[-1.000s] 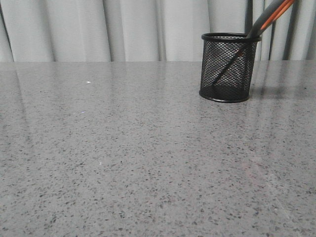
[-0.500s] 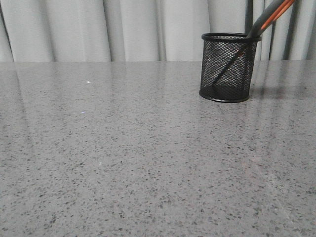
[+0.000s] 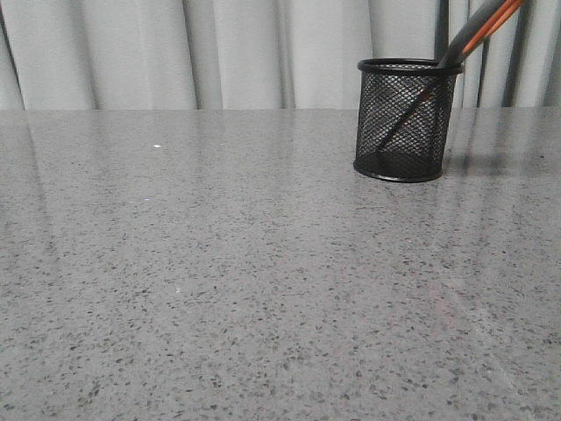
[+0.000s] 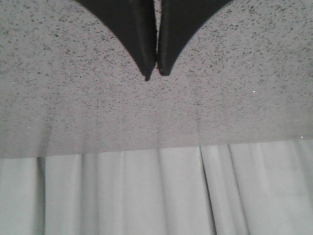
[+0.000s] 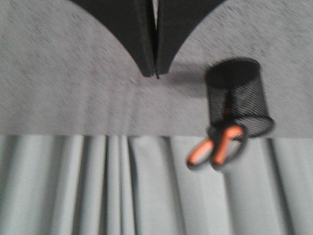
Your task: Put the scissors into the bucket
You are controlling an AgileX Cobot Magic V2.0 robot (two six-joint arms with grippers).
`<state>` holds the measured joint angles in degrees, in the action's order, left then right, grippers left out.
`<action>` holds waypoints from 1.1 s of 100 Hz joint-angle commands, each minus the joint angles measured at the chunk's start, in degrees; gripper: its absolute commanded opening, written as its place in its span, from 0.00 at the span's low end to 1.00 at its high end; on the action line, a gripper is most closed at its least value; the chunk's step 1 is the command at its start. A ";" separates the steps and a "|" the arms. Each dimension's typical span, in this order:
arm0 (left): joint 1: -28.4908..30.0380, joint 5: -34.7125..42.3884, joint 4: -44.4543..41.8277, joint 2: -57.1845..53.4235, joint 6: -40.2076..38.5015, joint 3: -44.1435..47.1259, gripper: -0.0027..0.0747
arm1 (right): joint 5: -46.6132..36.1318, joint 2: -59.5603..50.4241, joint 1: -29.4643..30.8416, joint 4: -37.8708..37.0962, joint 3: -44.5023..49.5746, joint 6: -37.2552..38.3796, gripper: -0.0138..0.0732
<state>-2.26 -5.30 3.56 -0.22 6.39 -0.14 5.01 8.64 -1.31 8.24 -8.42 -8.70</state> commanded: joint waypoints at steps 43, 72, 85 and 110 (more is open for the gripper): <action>-0.01 4.41 0.35 -1.40 -0.72 1.54 0.01 | 0.07 -10.52 3.11 -7.50 10.06 6.30 0.08; -0.01 4.41 0.35 -1.40 -0.72 1.54 0.01 | 1.71 -10.52 3.11 -7.50 10.06 6.30 0.08; -0.01 4.41 0.35 -1.40 -0.72 1.54 0.01 | 1.71 -10.52 3.11 -7.50 10.06 6.30 0.08; -0.01 4.41 0.35 -1.40 -0.72 1.54 0.01 | 1.71 -10.52 3.11 -7.50 10.06 6.30 0.08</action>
<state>-2.26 -5.40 3.56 -0.22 6.39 -0.14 10.82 -0.42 1.54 1.56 0.66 -2.20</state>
